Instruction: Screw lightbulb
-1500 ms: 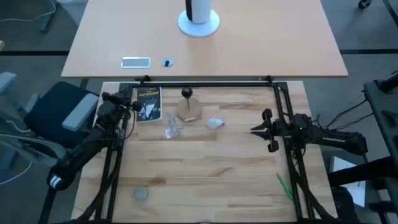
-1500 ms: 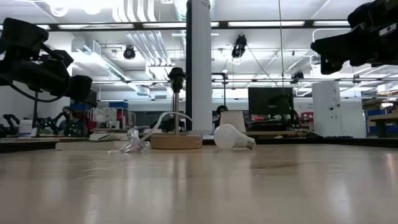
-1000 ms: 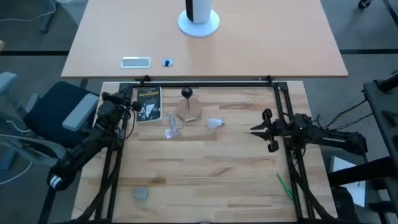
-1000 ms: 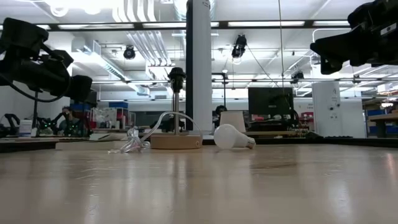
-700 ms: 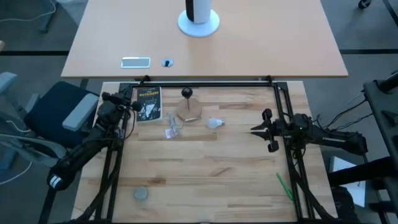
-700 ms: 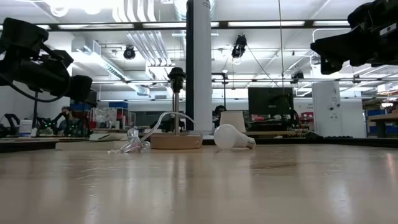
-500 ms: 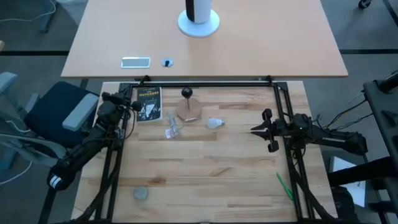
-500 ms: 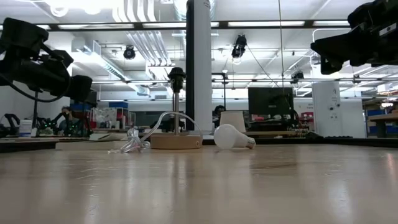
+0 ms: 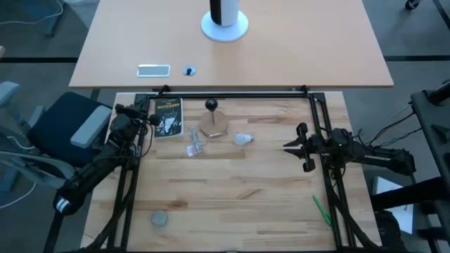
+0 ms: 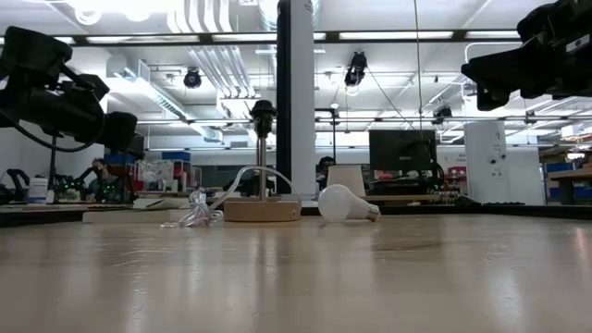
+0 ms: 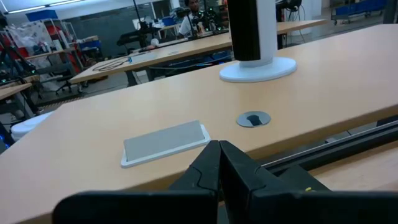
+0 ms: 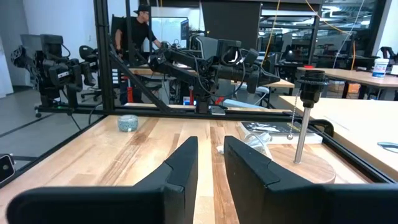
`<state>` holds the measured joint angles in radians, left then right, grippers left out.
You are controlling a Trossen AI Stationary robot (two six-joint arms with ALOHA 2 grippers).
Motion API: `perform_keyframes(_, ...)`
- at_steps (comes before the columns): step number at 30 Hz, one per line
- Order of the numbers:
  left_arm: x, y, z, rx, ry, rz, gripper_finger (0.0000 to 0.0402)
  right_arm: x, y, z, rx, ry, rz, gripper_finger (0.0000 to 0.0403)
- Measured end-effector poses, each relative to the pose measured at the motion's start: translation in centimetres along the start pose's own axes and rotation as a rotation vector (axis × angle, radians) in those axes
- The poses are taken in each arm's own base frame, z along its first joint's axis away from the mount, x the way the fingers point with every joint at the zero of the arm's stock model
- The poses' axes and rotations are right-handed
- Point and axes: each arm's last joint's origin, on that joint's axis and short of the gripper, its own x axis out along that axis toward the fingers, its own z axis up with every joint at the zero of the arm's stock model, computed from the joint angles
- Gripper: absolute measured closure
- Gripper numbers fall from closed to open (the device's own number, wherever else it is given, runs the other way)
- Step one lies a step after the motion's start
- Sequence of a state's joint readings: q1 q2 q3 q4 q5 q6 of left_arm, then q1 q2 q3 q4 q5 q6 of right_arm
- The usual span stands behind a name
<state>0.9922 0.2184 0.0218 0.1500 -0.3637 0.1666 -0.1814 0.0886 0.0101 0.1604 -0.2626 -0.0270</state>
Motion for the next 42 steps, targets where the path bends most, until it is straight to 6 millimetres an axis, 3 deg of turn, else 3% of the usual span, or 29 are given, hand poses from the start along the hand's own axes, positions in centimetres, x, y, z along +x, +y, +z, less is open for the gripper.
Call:
perform_keyframes(12, 0.00, 0.00, 0.00, 0.000, 0.000, 0.000, 0.0401, 0.00, 0.00, 0.00, -0.001, 0.000, 0.000, 0.0355)
perform_keyframes(27, 0.00, 0.00, 0.00, 0.000, 0.000, 0.000, 0.0401, 0.00, 0.00, 0.00, 0.000, 0.000, 0.000, 0.0329)
perform_keyframes(42, 0.00, -0.03, 0.01, -0.039, -0.002, -0.011, 0.0401, -0.02, -0.07, 0.59, -0.044, -0.062, -0.021, 0.0355)
